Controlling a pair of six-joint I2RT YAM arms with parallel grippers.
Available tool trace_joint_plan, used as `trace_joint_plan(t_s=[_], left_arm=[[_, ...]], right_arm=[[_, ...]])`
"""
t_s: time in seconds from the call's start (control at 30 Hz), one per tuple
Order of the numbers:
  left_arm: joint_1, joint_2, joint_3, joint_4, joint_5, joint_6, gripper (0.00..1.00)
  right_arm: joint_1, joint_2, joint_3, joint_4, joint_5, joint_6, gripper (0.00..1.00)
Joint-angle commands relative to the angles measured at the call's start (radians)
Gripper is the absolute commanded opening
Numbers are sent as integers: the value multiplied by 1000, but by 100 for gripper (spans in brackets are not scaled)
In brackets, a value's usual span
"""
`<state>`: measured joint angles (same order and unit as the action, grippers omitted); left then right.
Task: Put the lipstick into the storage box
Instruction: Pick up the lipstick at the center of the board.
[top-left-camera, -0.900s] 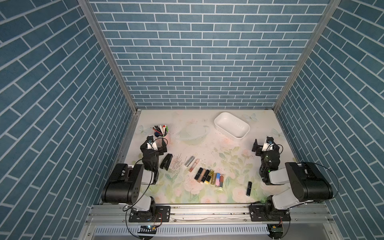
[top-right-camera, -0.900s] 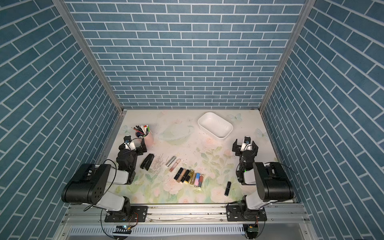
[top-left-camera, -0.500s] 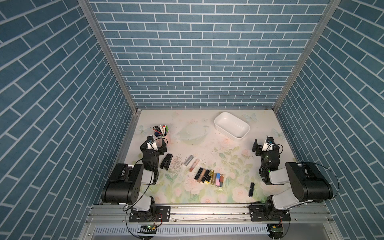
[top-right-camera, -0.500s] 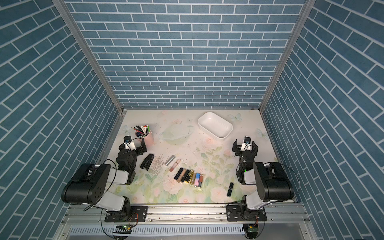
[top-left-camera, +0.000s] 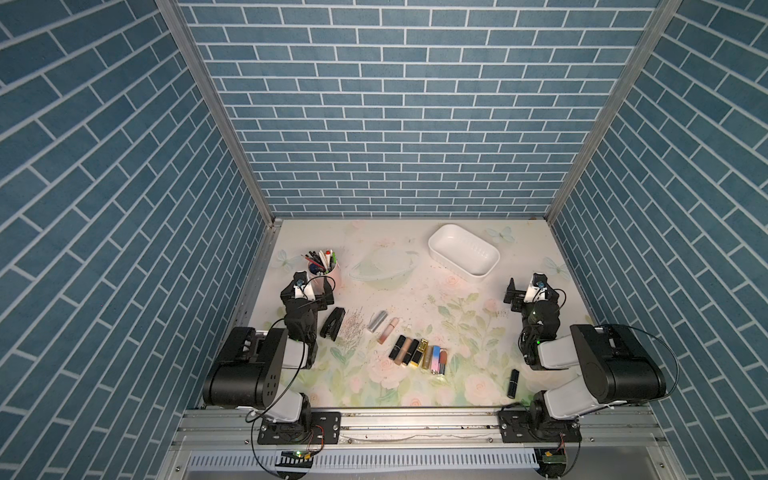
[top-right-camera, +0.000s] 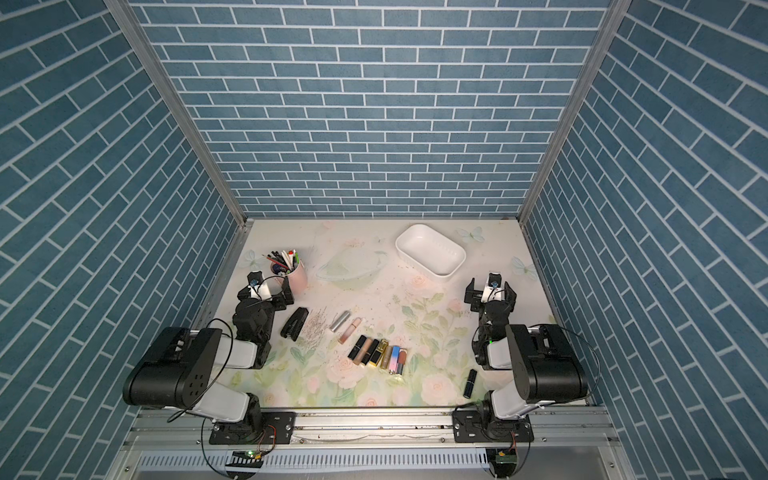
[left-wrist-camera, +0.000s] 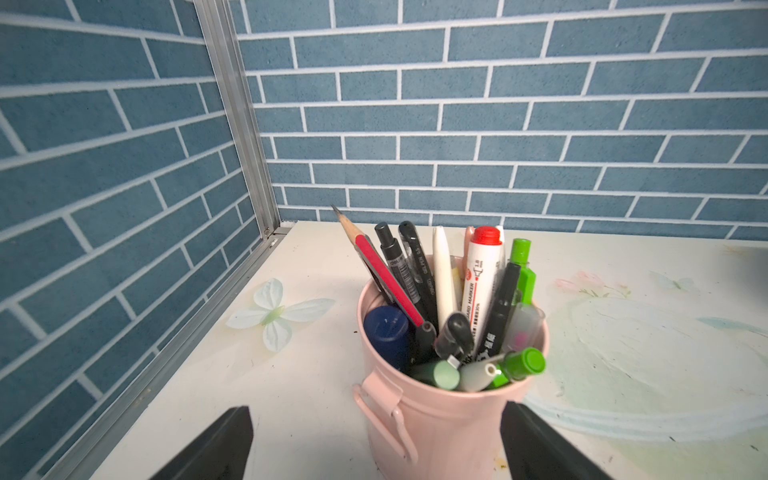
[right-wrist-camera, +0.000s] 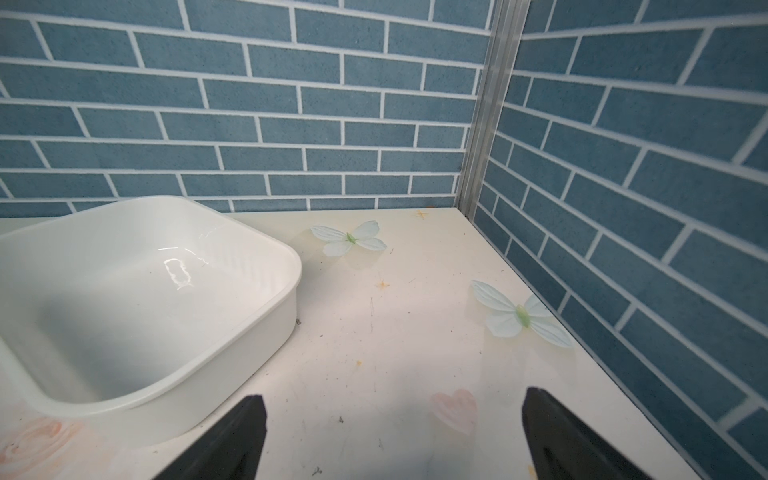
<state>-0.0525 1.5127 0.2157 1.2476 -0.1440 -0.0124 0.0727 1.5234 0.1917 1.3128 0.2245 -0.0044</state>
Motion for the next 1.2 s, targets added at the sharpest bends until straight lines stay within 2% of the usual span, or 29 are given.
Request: trace_joint_plan(t_s=[0.0,0.07,0.1,0.17,0.23,0.33,0.47,0.53,0.67,0.77,0.83,0.9,1.07,1.17], left_arm=[[0,-30,63,-106,-16,-4,100],[-7,-43,216,-380,-67,-18,100],[-8,-43,261,-442,-59,-13,100],[-4,-42,285,-472,-48,-11,100],[-11,-64,250,-434,-52,-4,100],[-33,-104,239,-445,-77,0,100],[-35,-154,273,-511,-75,-40,100],[-41,-179,286,-552,-75,-74,100],[-99,-231,290,-657,-134,-97,100],[-164,-254,373,-810,-195,-119,100],[-202,-258,440,-948,-221,-182,100],[-227,-256,493,-1044,-190,-251,100],[-355,-281,539,-1154,-153,-320,100],[-397,-310,536,-1204,-75,-370,100]], right_arm=[[11,-27,-10,22,32,6,97],[19,-29,-19,40,37,-3,97],[19,-31,-16,26,40,0,97],[17,-27,0,2,34,2,98],[12,-25,9,-12,29,4,98],[26,-68,-38,46,41,-12,96],[34,-247,61,-263,168,38,96],[30,-306,175,-544,188,145,95],[31,-314,440,-1066,136,321,89],[34,-273,651,-1509,112,491,86],[47,-259,746,-1786,124,596,87],[57,-283,773,-1930,101,632,94],[79,-410,730,-2127,100,724,100],[89,-439,649,-2208,53,782,100]])
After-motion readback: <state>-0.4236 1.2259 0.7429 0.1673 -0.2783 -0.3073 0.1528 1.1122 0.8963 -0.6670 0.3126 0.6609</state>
